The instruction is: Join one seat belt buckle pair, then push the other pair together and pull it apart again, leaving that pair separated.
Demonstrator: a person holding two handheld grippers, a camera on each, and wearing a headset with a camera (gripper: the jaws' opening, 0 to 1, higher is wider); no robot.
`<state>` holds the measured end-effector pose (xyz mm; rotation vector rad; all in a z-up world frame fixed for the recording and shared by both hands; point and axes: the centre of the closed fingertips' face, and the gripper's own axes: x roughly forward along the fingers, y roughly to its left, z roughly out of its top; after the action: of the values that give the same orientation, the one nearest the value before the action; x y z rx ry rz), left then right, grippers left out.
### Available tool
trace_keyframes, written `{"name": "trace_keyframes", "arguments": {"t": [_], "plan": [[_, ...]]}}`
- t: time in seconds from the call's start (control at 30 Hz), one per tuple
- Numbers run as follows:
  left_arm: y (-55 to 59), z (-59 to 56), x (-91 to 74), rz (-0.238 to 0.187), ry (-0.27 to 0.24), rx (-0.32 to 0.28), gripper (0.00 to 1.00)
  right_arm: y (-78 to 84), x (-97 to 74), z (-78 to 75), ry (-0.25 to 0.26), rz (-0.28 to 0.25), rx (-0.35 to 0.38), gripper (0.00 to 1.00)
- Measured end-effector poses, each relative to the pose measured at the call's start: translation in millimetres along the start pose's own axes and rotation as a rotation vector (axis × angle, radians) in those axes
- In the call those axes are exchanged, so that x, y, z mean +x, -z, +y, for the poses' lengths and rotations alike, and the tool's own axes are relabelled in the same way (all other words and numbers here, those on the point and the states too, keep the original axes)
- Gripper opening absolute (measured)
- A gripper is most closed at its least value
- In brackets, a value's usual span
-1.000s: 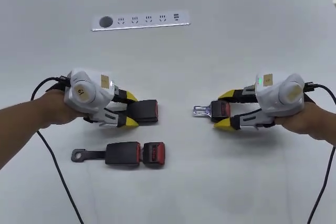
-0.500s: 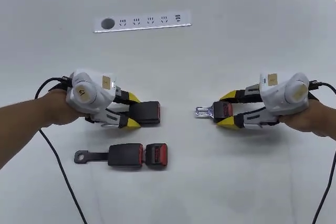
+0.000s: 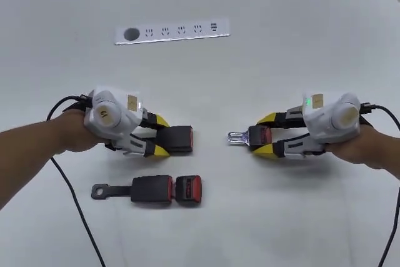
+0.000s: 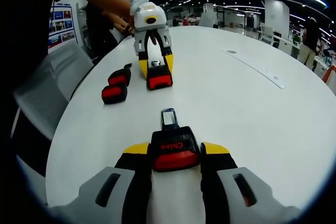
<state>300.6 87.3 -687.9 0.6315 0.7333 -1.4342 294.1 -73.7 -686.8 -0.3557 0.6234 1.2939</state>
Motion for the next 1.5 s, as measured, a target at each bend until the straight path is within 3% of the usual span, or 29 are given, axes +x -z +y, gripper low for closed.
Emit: {"name": "trace_keyframes", "arguments": {"t": [0.33,1.5], "plan": [[1.9,1.4,0.9,0.027,0.008,0.008,0.33,-13.3,18.6,5.0,-0.009,-0.023,-0.001,0.34],[1.4,1.1,1.6,0.048,-0.003,-0.011,0.33,-50.1,63.9,20.7,-0.042,-0.084,-0.013,0.34]]}}
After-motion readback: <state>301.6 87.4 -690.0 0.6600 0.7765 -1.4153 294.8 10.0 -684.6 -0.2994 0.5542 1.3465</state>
